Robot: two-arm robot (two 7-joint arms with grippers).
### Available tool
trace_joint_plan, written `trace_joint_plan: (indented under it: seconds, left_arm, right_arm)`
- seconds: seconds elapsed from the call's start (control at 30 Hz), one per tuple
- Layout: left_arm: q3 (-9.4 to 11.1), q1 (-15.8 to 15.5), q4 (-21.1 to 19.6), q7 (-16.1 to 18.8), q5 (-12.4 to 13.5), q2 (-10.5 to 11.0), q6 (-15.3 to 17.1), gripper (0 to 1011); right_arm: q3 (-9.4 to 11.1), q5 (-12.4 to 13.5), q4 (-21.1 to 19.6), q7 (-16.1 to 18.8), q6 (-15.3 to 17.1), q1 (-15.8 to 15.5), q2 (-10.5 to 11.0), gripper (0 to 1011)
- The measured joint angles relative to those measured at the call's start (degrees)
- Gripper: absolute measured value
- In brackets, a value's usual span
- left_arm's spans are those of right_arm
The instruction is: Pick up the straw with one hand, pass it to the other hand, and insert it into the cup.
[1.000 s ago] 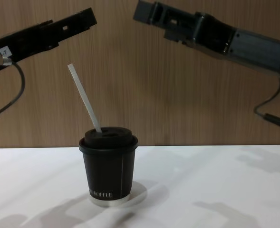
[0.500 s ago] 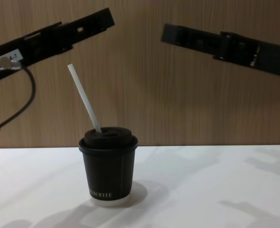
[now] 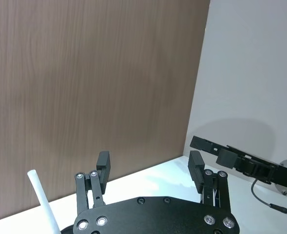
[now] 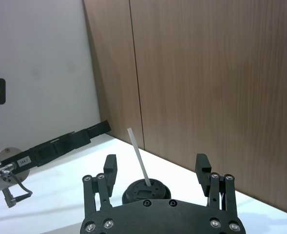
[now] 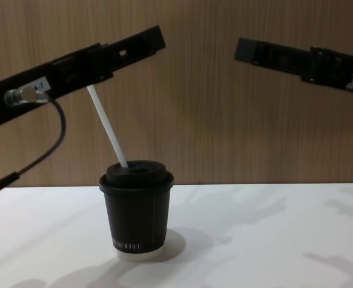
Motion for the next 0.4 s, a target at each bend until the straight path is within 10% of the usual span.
trace_joint_plan:
  seconds: [0.4]
  left_arm:
    - [1.2, -0.7, 0.8, 0.0, 0.1, -0.2, 0.3, 1003]
  right_arm:
    - [0.5, 0.4, -0.5, -0.3, -0.3, -0.7, 0.7, 1001]
